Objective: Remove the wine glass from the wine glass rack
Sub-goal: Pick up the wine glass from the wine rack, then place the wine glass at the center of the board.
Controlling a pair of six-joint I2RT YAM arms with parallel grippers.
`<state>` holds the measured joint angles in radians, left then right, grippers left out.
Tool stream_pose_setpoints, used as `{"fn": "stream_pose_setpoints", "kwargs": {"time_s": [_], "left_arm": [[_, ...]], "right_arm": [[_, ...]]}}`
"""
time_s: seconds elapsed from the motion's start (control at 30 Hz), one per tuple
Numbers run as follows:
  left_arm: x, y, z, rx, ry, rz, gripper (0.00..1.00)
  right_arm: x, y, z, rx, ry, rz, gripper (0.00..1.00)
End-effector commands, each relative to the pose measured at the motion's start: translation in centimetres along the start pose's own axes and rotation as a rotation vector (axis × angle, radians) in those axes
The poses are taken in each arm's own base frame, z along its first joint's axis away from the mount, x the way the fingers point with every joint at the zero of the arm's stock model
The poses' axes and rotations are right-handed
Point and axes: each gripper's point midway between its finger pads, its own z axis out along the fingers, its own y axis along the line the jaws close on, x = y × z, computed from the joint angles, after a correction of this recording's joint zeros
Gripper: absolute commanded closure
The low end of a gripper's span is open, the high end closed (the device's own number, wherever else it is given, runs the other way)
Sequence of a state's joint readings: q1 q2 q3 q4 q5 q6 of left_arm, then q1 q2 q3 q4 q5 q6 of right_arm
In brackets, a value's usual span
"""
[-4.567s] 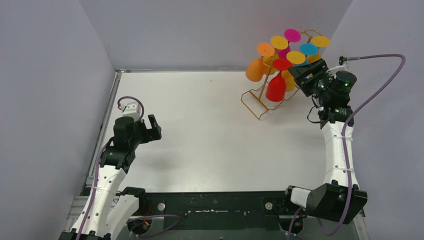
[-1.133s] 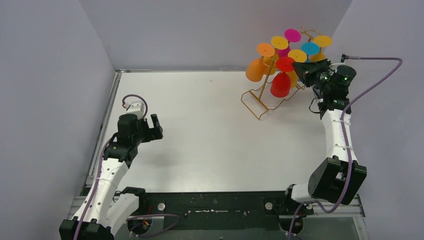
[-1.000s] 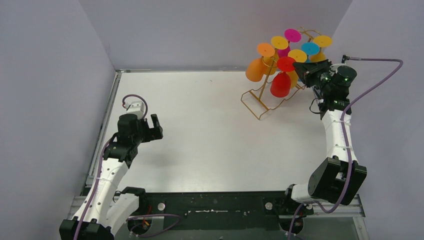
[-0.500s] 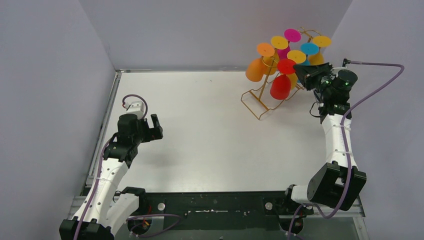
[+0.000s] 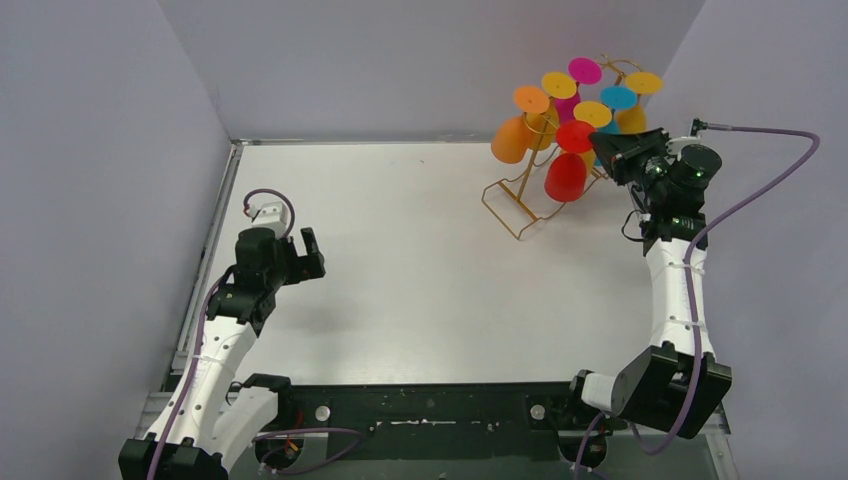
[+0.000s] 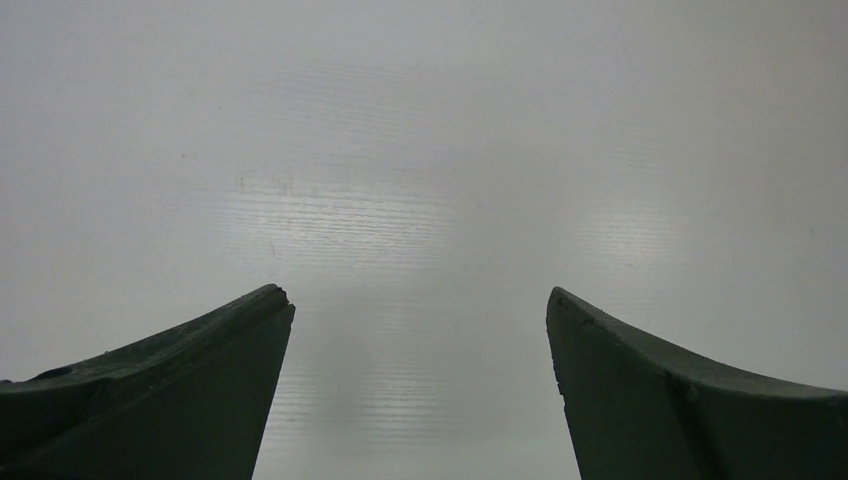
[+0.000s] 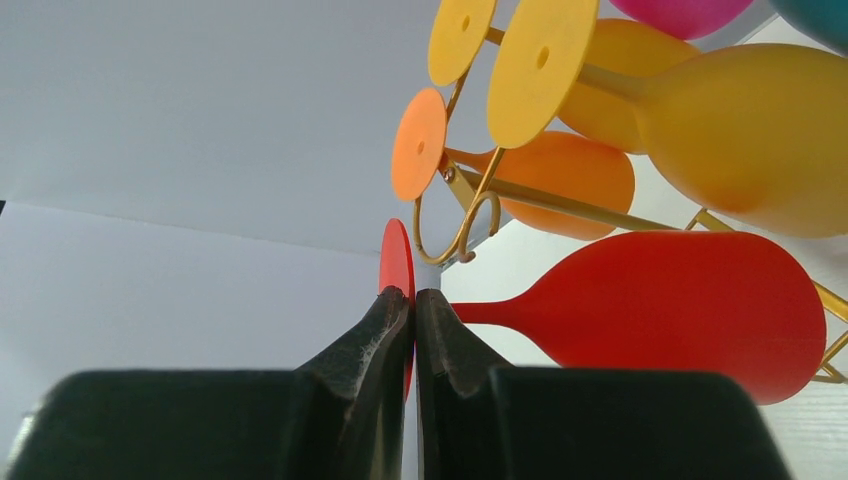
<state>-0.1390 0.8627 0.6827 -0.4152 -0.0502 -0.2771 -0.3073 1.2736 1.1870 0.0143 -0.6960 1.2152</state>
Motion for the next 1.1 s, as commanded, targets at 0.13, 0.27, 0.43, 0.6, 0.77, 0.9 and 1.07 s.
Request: {"fn": "stream_pose_setpoints", "kwargs": {"time_s": [0.13,0.27,0.43,0.6,0.77,0.9,1.07], "left_arm": [[-2.8,1.8,-1.9,-0.123,-0.126,-0.093,0.03],[-3.6,1.1,-2.6,-0.076,-0.184,-0.126,0.03],[-4.3,-1.7,-3.0,0.071,-0.173,-0.13,0.03],[-4.9,-5.4,-3.6,0.272,-0.16,-0.117,0.03],[-5.9,-9.9,-5.1,0.53,-0.144,-0.114,0.05],[-6.3,-12.8,-6.7,0.717,-0.133,-0.117,0.08],[-6.4,-15.6,-8.9,0.924,-0.127,-0.101,0.09]], "right_arm": [[1.5,1.3,-2.5,-0.019,0.026,-0.089,1.0],[2.7,1.6,-4.0,-0.019,0.04,-0.17,1.0],[4.5,1.4,-6.0,-0.006,0.059,-0.318,1.0],[7.8,1.8,-6.6,-0.089,0.149,-0.379,1.0],[13.0,2.8,-6.2,-0.149,0.272,-0.51,1.0],[16.5,3.0,-5.8,-0.193,0.343,-0.559,1.0],[20.8,4.0,-5.5,-0.278,0.439,-0.618,1.0]]}}
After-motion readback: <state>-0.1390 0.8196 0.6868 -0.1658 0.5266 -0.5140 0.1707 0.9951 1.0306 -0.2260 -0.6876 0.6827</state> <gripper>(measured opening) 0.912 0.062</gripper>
